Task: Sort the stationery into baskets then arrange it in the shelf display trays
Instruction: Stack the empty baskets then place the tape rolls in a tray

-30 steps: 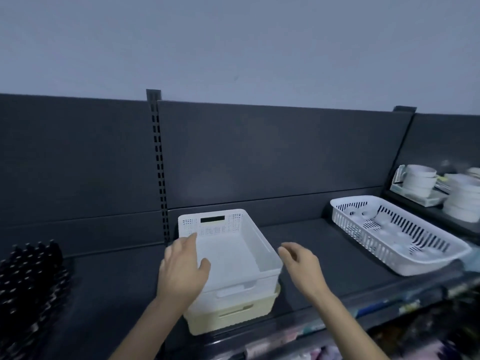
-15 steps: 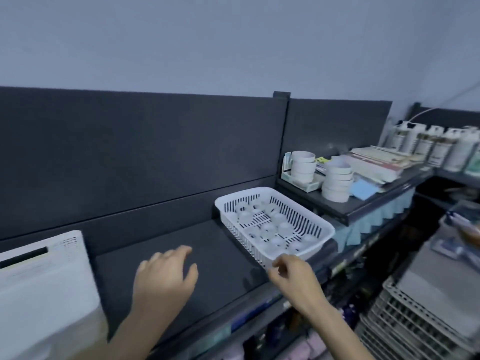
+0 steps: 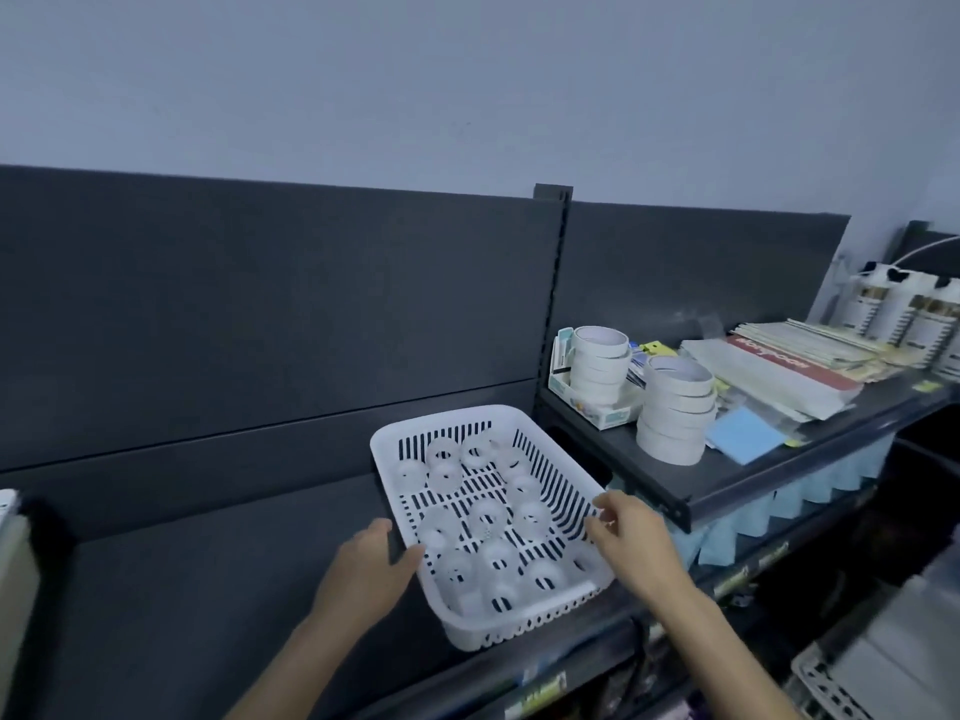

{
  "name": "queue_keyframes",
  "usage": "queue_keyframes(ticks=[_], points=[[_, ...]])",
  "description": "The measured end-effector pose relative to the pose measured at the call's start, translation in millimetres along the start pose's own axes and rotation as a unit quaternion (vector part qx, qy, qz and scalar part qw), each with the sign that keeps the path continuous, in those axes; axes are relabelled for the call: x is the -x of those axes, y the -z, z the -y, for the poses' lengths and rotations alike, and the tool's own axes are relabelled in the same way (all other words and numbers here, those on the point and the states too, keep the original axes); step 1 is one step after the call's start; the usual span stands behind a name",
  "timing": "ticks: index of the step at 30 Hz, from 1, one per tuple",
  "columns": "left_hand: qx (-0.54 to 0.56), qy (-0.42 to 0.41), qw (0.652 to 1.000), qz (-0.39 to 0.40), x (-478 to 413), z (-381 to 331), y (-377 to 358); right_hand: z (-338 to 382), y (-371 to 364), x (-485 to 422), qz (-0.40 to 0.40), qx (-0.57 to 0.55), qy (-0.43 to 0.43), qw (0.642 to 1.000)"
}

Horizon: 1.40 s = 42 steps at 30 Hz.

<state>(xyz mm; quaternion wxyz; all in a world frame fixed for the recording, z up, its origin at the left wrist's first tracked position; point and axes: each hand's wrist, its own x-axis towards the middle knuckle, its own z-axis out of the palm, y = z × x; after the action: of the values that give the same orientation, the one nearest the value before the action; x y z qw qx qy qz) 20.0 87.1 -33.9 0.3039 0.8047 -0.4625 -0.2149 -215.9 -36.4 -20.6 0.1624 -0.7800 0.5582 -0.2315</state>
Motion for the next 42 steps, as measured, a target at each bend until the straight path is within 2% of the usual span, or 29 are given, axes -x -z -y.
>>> queue_keyframes(ticks=[8,10,14,17,20,26,34,42], points=[[0.126,0.033,0.991,0.018,-27,5,-20,-18,-19,-79,0.074,0.108,-0.027,0.991],[0.157,0.048,0.986,0.007,-27,3,-24,-23,-24,-88,0.106,0.109,-0.035,0.988],[0.191,0.077,0.978,-0.044,-24,-7,-30,-31,-31,-100,0.101,0.119,0.003,0.988],[0.203,0.089,0.97,-0.102,-14,-18,-26,-32,-27,-101,0.08,0.074,0.033,0.994],[0.197,0.067,0.964,-0.168,7,-30,-15,-30,-15,-92,0.07,-0.003,0.069,0.995],[0.165,0.057,0.947,-0.268,74,-57,3,-13,18,-67,0.095,-0.12,0.188,0.97],[0.122,0.135,0.915,-0.36,180,-54,25,39,20,-15,0.174,-0.143,0.272,0.936],[0.102,0.225,0.853,-0.459,299,-20,60,126,9,68,0.252,-0.198,0.359,0.876]])
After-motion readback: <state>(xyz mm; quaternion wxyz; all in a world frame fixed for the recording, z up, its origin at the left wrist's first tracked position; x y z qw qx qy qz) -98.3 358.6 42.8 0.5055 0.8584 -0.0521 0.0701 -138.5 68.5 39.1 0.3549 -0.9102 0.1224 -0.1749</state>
